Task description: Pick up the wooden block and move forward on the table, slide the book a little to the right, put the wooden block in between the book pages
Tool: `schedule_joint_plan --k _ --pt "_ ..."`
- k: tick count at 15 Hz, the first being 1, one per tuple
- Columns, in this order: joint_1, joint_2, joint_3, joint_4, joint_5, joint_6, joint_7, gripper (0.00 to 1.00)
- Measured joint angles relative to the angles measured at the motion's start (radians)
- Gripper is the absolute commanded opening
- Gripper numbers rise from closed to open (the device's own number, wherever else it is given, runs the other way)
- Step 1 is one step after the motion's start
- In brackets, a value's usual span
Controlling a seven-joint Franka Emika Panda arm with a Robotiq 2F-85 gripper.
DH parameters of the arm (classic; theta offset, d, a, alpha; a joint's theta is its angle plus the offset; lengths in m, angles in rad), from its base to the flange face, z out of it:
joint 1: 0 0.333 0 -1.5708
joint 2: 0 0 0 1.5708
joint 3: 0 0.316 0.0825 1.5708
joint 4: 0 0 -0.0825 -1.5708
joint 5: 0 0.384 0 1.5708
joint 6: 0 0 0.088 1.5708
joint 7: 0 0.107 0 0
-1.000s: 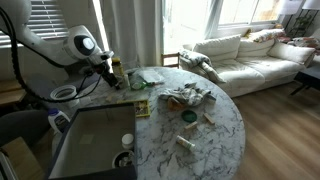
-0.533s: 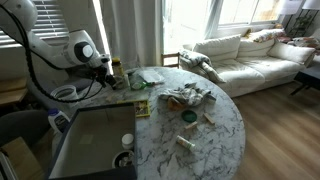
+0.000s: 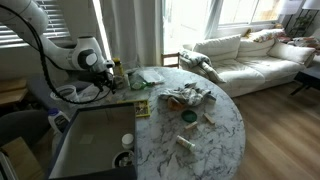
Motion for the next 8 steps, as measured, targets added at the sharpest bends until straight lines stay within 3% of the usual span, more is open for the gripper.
schedule_joint_plan --k 3,5,6,8 --pt "-0.011 0.026 0.012 0.018 0.029 0.000 -0.071 0.96" --pt "-0.013 0.044 0.013 0.032 0.030 0.000 -0.097 0.71" --pt "-0.014 0.052 0.013 0.037 0.030 0.000 -0.107 0.70" --pt "-0.015 0.067 0.013 0.048 0.030 0.000 -0.131 0.53"
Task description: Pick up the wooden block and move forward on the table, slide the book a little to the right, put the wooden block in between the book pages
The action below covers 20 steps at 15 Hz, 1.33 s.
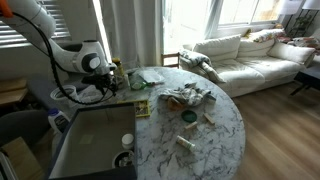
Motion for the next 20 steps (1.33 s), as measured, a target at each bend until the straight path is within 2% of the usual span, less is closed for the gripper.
schedule_joint_plan --k 4,6,7,14,20 --pt "-0.002 0.025 0.002 0.012 0.000 0.000 -0.040 0.22" --pt "-0.002 0.033 0.003 0.016 0.000 -0.005 -0.057 0.08" --pt "-0.002 0.036 0.004 0.019 0.000 -0.011 -0.066 0.05" --pt "-0.007 0.037 0.004 0.084 -0.002 -0.094 -0.154 0.07" --pt "-0.050 0.037 0.007 0.109 -0.002 -0.109 -0.297 0.07"
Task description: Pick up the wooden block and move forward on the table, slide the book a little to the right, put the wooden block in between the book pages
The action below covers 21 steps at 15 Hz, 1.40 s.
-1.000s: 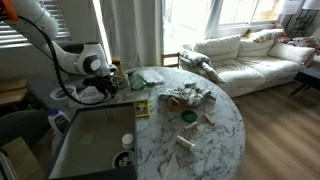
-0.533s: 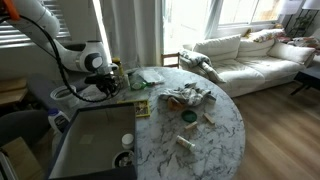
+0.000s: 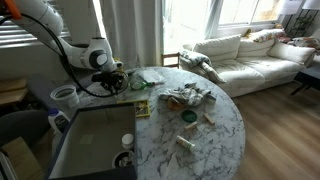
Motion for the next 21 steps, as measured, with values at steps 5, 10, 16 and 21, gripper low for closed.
schedule_joint_plan --k 5,10,16,21 --pt "-0.051 0.002 0.012 0.000 0.000 -0.015 -0.115 0.07" --pt "-0.079 0.004 0.037 0.000 0.005 -0.051 -0.184 0.07" --pt "-0.093 0.005 0.055 0.000 0.014 -0.120 -0.216 0.07" --pt "-0.099 0.008 0.054 0.001 0.014 -0.120 -0.220 0.07"
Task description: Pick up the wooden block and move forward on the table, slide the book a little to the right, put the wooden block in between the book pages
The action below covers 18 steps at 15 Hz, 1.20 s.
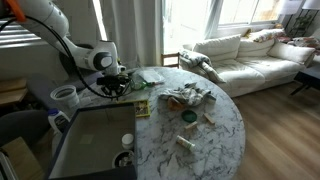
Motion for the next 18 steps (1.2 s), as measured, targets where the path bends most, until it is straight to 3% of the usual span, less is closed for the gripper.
schedule_joint_plan --k 18 --pt "-0.018 0.032 0.016 0.036 0.025 0.032 -0.010 0.07"
